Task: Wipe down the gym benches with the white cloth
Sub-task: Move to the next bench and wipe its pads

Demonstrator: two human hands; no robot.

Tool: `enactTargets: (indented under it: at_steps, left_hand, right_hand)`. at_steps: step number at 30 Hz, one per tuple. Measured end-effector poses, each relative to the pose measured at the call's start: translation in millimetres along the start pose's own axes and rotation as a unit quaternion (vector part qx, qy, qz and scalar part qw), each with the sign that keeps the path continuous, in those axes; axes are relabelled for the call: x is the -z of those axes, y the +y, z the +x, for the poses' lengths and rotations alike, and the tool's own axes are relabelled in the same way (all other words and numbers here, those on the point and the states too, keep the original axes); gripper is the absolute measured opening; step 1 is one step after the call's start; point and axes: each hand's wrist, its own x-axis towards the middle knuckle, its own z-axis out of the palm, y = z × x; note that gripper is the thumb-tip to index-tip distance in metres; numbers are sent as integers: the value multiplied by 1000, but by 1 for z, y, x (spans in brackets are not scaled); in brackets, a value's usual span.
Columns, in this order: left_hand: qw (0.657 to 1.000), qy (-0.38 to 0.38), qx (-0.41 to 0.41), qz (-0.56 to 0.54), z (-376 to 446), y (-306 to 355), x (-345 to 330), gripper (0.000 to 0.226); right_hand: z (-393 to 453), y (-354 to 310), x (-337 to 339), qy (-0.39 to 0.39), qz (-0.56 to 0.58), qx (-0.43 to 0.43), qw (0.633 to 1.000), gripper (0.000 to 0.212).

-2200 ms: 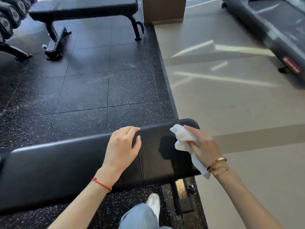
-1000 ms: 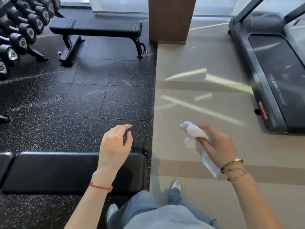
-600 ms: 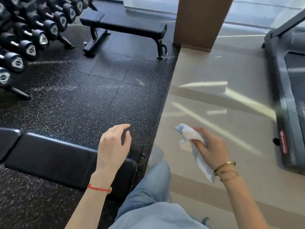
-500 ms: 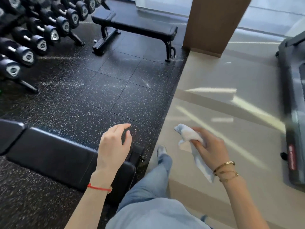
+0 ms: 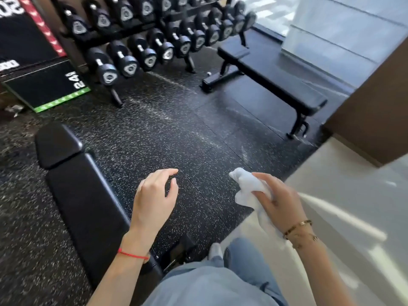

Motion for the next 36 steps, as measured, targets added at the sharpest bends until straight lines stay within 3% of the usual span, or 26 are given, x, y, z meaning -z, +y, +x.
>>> enactTargets:
  at_steps: [6,13,23,28,36]
  left_hand:
    - [987,81,138,33,45,-13,8,25]
    - [934,208,282,74,84,-28,2,24]
    - [777,352,509,114,111,-3,-24,22]
    - [707,376,583,134,100,1,-29,22]
    - [631,413,636,165,75,-19,-16,25]
  right_hand:
    - [132,-3,-16,-109,-18,89,990,34]
    - [282,-29,-48,-222,-13,235,946,37]
    - [422,-105,-115,-431,-3,437,789,43]
    - [428,-144,-164,-499,-4,503,706,42]
    - [393,-201,-239,-586,16,549,596,43]
